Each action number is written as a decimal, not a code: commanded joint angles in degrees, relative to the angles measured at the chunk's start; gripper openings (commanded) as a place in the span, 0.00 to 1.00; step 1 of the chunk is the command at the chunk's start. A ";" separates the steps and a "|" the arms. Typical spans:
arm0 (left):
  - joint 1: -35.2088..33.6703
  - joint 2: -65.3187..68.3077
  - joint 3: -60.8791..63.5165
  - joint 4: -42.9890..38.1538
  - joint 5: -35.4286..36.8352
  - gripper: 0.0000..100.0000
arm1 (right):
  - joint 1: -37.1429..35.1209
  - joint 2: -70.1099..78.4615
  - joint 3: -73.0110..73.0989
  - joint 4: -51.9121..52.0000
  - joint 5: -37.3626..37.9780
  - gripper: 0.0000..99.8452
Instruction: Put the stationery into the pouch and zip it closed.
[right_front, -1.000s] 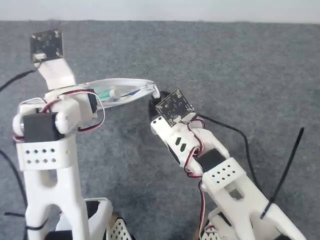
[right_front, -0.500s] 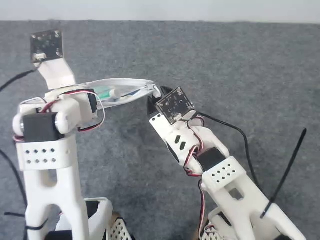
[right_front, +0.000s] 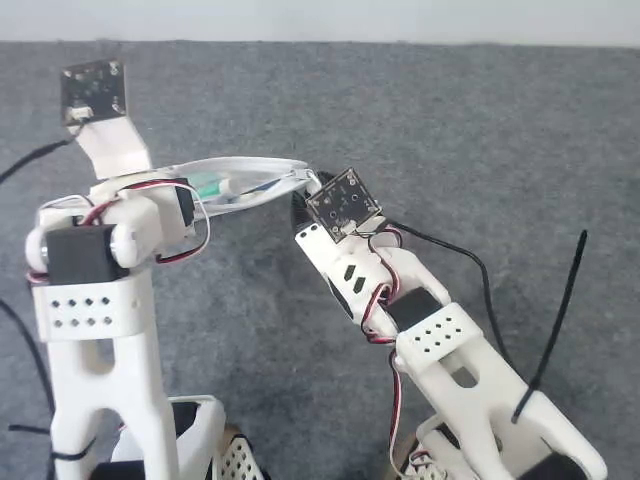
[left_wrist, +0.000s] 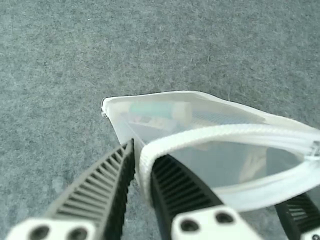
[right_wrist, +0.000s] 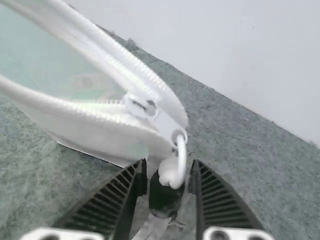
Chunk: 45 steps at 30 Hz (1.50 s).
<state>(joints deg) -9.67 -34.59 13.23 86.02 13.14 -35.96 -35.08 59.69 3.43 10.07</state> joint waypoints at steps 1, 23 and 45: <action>-0.09 -1.49 -1.71 -0.62 0.09 0.01 | 0.66 -0.22 -3.25 -0.92 -0.62 0.13; -0.09 -1.49 -1.71 -0.62 0.00 0.01 | 0.75 -5.05 1.14 -1.19 -0.53 0.13; -0.09 -1.49 -1.71 -0.26 0.00 0.01 | 2.59 -5.58 1.49 -0.75 0.62 0.01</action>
<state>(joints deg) -9.67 -34.59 13.23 86.02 13.14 -34.20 -37.98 61.54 3.43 9.98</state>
